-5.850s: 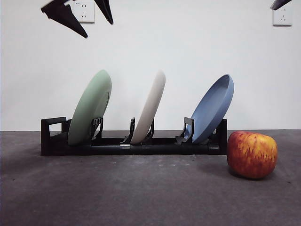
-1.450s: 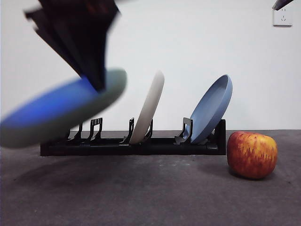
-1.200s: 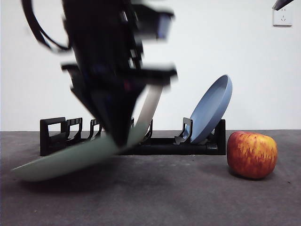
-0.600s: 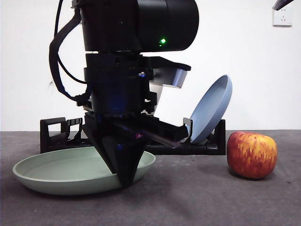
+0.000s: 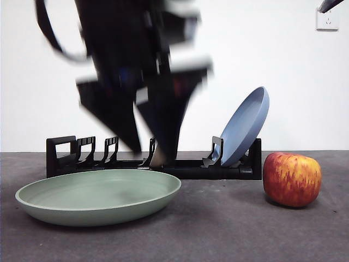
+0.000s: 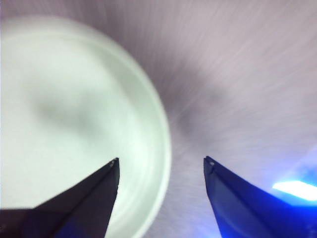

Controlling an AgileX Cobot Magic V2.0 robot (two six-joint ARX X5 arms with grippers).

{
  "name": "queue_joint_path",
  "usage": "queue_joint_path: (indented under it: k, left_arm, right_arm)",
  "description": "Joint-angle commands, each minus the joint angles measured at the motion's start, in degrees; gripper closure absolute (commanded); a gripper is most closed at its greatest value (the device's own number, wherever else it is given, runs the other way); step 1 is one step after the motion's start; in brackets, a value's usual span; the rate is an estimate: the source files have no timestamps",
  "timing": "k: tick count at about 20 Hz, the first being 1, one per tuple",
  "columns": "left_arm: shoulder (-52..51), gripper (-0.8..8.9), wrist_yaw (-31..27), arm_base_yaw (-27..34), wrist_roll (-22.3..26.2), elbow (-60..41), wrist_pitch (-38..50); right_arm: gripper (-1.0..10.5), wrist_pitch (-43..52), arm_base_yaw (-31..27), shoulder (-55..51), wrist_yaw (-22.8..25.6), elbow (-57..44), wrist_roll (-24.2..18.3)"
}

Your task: Take the green plate from the plate rack,put the plate on the table,take the apple from the table,put the apple in the plate

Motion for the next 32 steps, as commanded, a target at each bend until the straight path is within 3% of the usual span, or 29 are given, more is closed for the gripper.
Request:
queue_joint_path:
  k: [1,8,14,19,25,32]
  left_arm:
    - [-10.0,5.25,3.1,0.1,-0.5,-0.2,-0.5]
    - [-44.4,5.27,4.9,0.1,-0.5,-0.2,-3.3]
    - [-63.5,5.3,2.4,0.1,-4.0,1.5,-20.9]
    - [-67.9,5.3,-3.4,0.0,-7.8,6.6,-34.7]
    - [-68.2,5.3,-2.7,0.0,-7.8,9.2,-35.3]
    - [-68.2,5.3,-3.1,-1.5,-7.8,9.2,-35.4]
  right_arm:
    - [1.6,-0.1,0.1,0.1,0.3,0.3,-0.5]
    - [1.6,-11.8,0.0,0.1,9.2,0.3,-3.5]
    - [1.6,-17.5,1.7,-0.3,5.5,-3.4,-3.4]
    - [1.6,-9.4,5.4,-0.3,5.6,-14.1,-0.8]
    - [1.6,6.3,8.2,-0.1,7.9,-24.5,4.4]
    - [1.6,15.7,8.6,4.1,9.3,-28.5,5.5]
